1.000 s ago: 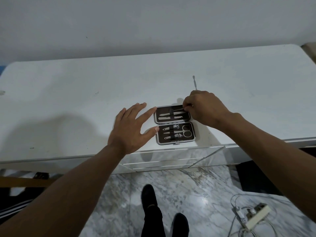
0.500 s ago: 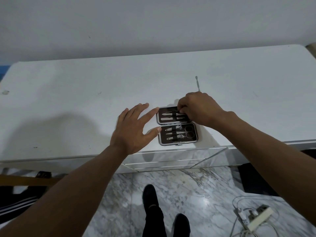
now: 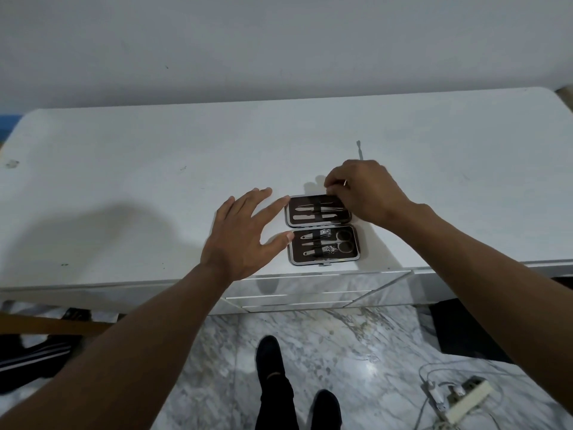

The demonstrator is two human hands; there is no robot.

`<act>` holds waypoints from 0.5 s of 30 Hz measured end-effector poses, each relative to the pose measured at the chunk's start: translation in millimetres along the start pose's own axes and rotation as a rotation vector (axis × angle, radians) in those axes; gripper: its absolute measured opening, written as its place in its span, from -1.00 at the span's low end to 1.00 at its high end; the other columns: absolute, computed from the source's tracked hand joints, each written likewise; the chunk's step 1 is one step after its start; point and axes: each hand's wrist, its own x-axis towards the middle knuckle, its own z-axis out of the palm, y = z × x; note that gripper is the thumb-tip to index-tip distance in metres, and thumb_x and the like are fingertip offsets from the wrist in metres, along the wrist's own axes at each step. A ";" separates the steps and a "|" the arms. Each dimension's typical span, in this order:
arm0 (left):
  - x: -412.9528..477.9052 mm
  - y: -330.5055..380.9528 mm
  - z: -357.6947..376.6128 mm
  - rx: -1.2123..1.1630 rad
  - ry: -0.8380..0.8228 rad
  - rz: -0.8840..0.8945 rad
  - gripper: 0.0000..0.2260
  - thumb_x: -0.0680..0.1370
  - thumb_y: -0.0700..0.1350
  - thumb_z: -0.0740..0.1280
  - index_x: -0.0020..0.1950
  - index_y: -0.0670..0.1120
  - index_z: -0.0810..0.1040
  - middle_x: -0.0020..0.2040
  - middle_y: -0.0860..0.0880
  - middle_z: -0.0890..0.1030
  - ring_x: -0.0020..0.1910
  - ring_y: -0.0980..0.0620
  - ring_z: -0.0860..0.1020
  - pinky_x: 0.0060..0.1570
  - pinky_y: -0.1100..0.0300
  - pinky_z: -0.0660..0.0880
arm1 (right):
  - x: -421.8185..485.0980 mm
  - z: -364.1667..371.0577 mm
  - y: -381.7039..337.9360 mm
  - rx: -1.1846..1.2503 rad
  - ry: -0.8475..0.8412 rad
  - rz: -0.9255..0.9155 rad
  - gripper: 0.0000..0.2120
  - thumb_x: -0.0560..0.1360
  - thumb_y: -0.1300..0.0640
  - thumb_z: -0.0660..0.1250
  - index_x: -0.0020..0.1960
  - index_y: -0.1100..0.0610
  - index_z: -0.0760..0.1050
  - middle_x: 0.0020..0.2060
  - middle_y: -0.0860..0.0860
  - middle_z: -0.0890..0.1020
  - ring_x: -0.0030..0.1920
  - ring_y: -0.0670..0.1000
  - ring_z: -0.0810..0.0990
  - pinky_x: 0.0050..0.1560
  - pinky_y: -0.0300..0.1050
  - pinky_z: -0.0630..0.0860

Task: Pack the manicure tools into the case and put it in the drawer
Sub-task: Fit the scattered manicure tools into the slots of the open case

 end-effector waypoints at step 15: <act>1.0 -0.9 1.0 0.011 -0.008 0.005 -0.42 0.53 0.39 0.02 0.53 0.23 0.19 0.54 0.06 0.28 0.53 0.03 0.18 0.50 -0.08 0.08 | 42.6 -10.8 47.2 0.007 0.109 0.396 -0.84 0.50 0.21 0.27 -0.11 0.22 0.61 -0.11 0.22 0.69 -0.05 0.28 0.62 -0.14 -0.13 0.38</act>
